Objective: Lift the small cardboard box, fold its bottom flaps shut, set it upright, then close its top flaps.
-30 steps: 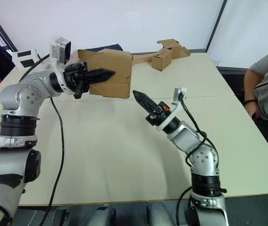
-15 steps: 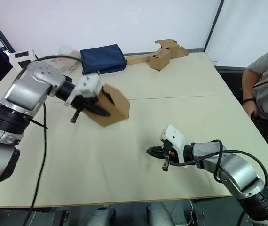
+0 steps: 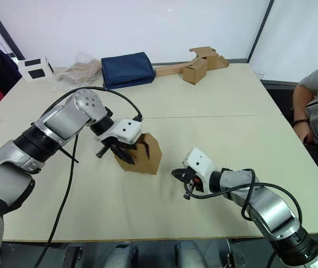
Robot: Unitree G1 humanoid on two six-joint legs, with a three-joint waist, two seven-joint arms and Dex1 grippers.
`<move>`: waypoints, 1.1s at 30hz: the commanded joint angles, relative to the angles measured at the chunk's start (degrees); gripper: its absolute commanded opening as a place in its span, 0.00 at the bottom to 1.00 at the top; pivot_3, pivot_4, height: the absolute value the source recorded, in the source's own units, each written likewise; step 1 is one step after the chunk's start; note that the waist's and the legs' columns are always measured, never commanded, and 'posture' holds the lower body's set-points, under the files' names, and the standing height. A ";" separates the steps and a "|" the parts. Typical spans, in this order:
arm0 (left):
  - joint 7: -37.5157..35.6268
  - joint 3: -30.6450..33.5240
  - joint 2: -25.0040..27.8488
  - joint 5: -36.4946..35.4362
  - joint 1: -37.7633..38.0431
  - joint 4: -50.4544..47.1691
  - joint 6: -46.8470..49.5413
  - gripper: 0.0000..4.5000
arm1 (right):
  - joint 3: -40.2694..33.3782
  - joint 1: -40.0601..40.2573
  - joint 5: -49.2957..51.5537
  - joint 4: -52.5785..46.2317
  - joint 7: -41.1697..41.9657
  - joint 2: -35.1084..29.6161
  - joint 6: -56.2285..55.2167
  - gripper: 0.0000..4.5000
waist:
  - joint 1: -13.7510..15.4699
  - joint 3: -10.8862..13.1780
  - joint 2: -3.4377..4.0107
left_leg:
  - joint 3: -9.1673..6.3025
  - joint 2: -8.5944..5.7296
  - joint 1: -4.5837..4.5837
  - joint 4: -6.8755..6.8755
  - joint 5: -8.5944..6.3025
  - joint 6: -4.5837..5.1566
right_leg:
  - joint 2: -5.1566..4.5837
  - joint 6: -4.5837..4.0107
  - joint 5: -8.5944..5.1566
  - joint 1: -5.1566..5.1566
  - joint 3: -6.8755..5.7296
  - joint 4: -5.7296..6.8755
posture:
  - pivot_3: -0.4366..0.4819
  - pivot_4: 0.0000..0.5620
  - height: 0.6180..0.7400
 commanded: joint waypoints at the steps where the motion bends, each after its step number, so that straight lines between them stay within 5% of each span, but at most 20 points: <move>1: -0.19 4.62 0.27 -4.97 -4.95 0.69 4.89 0.35 | -2.56 -0.47 -0.11 -1.47 1.13 -0.31 -0.65 0.00 | -0.01 0.00 0.00 | 0.00 0.00 0.00 0.01 0.00 0.00 | 0.00 0.00 0.00 0.00 0.00 0.01 | 0.48 0.27 1.00; 6: -0.19 11.66 3.78 -11.85 -7.76 0.70 13.07 0.35 | -3.53 -1.21 0.01 -0.07 2.69 -0.03 -0.81 0.00 | -0.37 0.00 0.01 | 0.00 0.00 0.02 0.00 -0.02 0.03 | 0.02 0.00 0.00 0.00 0.00 0.02 | 0.48 0.27 1.00; 8: 1.91 19.27 5.43 -13.57 -6.21 2.85 17.11 0.35 | -5.49 -1.36 1.26 1.18 2.43 1.63 -1.06 0.00 | -0.83 0.00 0.01 | 0.00 0.01 0.04 -0.01 -0.02 0.04 | 0.03 0.00 -0.01 0.00 0.01 0.03 | 0.48 0.27 1.00; 14: 14.79 32.54 7.36 -11.24 6.90 2.30 15.31 0.35 | -7.42 -1.31 1.19 3.72 1.25 5.79 -1.44 0.00 | -1.44 -0.07 0.11 | -0.02 0.04 0.16 -0.03 -0.02 0.04 | 0.03 0.00 -0.02 0.08 0.01 0.09 | 0.48 0.27 1.00; 19: 27.20 46.65 7.39 -14.97 27.89 -3.09 20.78 0.01 | -5.56 -1.66 0.22 5.44 2.86 7.62 -1.74 0.00 | -1.48 -0.04 -0.02 | -0.01 0.05 0.06 0.02 -0.03 0.05 | 0.03 -0.05 -0.05 -0.15 0.05 0.33 | 0.48 0.27 1.00; 20: 29.76 48.77 6.01 -15.04 32.21 -6.25 19.33 0.01 | -4.74 -2.20 -0.24 6.18 3.14 7.95 -1.88 0.00 | -1.38 -0.04 -0.02 | -0.06 0.07 0.02 0.02 -0.02 0.04 | 0.02 -0.06 -0.05 -0.17 0.01 0.30 | 0.48 0.27 1.00; 28: 41.42 48.73 -1.73 -16.01 46.49 -22.73 25.24 0.01 | 0.72 -6.10 -4.75 12.01 4.18 10.66 -4.13 0.00 | 0.68 -0.07 -0.11 | -0.07 -0.02 0.05 0.20 0.00 0.00 | -0.13 -0.06 -0.08 0.02 -0.09 0.37 | 0.48 0.27 1.00; 33: 46.91 44.73 -6.80 -11.50 48.85 -23.29 21.74 0.01 | 3.50 -8.86 -7.54 14.90 4.91 12.21 -5.56 0.00 | 0.08 -0.09 -0.09 | -0.04 -0.01 0.12 0.15 -0.01 0.01 | -0.10 -0.07 -0.08 0.01 -0.06 0.40 | 0.48 0.27 1.00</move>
